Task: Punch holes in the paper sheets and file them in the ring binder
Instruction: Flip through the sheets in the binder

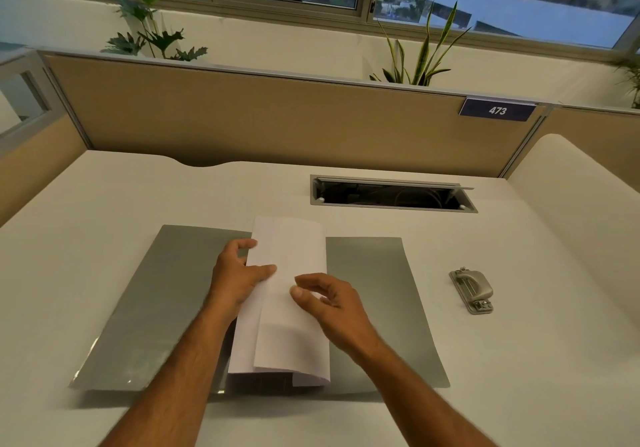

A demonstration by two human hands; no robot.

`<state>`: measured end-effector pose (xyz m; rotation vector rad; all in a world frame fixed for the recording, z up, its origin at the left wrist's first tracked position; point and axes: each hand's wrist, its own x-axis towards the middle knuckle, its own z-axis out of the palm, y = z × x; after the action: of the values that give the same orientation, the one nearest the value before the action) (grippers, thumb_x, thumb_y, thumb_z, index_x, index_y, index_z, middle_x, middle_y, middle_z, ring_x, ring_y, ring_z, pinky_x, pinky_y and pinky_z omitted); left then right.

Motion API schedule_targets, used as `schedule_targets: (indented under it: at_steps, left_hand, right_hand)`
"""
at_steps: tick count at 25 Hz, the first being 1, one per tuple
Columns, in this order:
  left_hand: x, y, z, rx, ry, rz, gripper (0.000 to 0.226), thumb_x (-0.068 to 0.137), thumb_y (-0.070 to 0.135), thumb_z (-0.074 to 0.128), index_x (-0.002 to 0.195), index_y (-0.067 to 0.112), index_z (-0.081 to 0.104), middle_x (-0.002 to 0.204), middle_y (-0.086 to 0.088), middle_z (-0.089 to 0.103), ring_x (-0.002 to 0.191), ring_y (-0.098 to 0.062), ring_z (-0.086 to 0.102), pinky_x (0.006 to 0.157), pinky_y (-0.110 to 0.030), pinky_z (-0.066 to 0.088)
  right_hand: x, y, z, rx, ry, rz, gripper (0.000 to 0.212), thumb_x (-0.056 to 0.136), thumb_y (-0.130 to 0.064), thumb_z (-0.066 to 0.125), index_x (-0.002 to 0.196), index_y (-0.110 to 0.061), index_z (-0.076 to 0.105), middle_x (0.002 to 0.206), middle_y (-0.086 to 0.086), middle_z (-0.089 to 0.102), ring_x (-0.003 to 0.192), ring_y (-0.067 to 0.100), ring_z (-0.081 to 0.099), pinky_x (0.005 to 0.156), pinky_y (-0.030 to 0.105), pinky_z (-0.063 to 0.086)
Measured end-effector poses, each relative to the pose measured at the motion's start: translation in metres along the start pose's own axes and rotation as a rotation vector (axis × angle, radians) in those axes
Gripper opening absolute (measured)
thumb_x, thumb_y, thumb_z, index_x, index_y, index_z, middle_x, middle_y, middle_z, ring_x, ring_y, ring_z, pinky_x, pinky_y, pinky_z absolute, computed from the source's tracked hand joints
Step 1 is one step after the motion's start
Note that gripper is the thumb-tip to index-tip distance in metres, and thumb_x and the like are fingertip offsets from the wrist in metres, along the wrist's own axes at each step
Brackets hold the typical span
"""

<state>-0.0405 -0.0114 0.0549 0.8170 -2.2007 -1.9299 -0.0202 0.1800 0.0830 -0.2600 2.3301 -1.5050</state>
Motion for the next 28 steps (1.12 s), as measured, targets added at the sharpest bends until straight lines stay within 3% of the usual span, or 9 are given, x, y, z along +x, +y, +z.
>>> schedule_targets:
  at_steps: [4, 7, 14, 19, 22, 24, 26, 28]
  left_hand:
    - [-0.002, 0.000, 0.001, 0.037, 0.017, -0.019, 0.080, 0.077, 0.008, 0.079, 0.140, 0.028, 0.034, 0.113, -0.011, 0.066, 0.099, -0.030, 0.067, 0.089, -0.050, 0.056]
    - [-0.003, 0.001, 0.000, 0.029, 0.012, -0.039, 0.081, 0.081, 0.002, 0.073, 0.144, 0.029, 0.030, 0.111, -0.013, 0.068, 0.097, -0.031, 0.067, 0.091, -0.052, 0.055]
    - [-0.007, 0.011, -0.007, -0.078, -0.140, -0.088, 0.084, 0.091, -0.011, 0.050, 0.153, 0.032, 0.013, 0.104, -0.014, 0.070, 0.087, -0.027, 0.068, 0.072, -0.037, 0.055]
    - [-0.025, 0.028, 0.011, -0.119, -0.336, -0.113, 0.086, 0.094, -0.007, 0.049, 0.154, 0.034, 0.003, 0.119, -0.014, 0.068, 0.106, -0.030, 0.066, 0.094, -0.047, 0.053]
    - [-0.038, 0.031, 0.033, -0.116, -0.492, -0.066, 0.080, 0.096, -0.002, 0.046, 0.153, 0.038, 0.006, 0.136, -0.015, 0.056, 0.110, -0.031, 0.064, 0.087, -0.042, 0.058]
    - [-0.044, 0.031, 0.049, -0.120, -0.610, -0.028, 0.075, 0.098, 0.003, 0.045, 0.153, 0.038, 0.007, 0.146, -0.013, 0.047, 0.117, -0.029, 0.060, 0.095, -0.040, 0.054]
    - [-0.046, 0.026, 0.063, -0.031, -0.716, 0.014, 0.075, 0.099, 0.009, 0.044, 0.153, 0.038, 0.001, 0.152, -0.010, 0.041, 0.129, -0.027, 0.052, 0.109, -0.043, 0.042]
    - [-0.044, 0.019, 0.076, 0.185, -0.754, 0.104, 0.075, 0.098, 0.014, 0.046, 0.152, 0.042, 0.003, 0.154, -0.004, 0.040, 0.137, -0.024, 0.044, 0.113, -0.043, 0.034]
  right_hand:
    - [0.002, 0.005, -0.003, 0.109, 0.065, -0.002, 0.044, 0.087, -0.048, 0.065, 0.126, -0.027, 0.063, 0.132, -0.005, 0.062, 0.120, 0.014, 0.059, 0.103, 0.036, 0.049]
    - [0.002, 0.009, -0.007, 0.139, 0.180, 0.015, 0.043, 0.087, -0.049, 0.064, 0.123, -0.027, 0.062, 0.131, -0.004, 0.062, 0.119, 0.016, 0.059, 0.101, 0.036, 0.050]
    - [0.007, 0.021, -0.016, 0.148, 0.167, 0.145, 0.057, 0.087, -0.049, 0.064, 0.136, -0.023, 0.050, 0.141, 0.000, 0.055, 0.125, 0.020, 0.056, 0.105, 0.045, 0.049]
    - [0.010, 0.020, -0.015, 0.098, 0.159, 0.191, 0.072, 0.081, -0.064, 0.062, 0.140, -0.028, 0.044, 0.146, -0.001, 0.050, 0.127, 0.024, 0.054, 0.103, 0.048, 0.050]
    - [0.012, 0.020, -0.023, 0.075, 0.168, 0.218, 0.087, 0.070, -0.077, 0.059, 0.140, -0.028, 0.043, 0.144, 0.001, 0.052, 0.122, 0.026, 0.057, 0.099, 0.051, 0.052]
    - [0.012, 0.022, -0.032, 0.078, 0.177, 0.230, 0.095, 0.062, -0.084, 0.056, 0.136, -0.025, 0.049, 0.135, 0.002, 0.059, 0.114, 0.025, 0.062, 0.095, 0.052, 0.055]
    - [0.012, 0.025, -0.045, 0.073, 0.195, 0.237, 0.086, 0.065, -0.082, 0.057, 0.127, -0.023, 0.056, 0.122, 0.001, 0.065, 0.103, 0.023, 0.067, 0.090, 0.049, 0.058]
    - [0.012, 0.032, -0.060, 0.085, 0.219, 0.249, 0.064, 0.077, -0.068, 0.063, 0.122, -0.024, 0.060, 0.113, 0.001, 0.069, 0.095, 0.023, 0.070, 0.085, 0.045, 0.060]
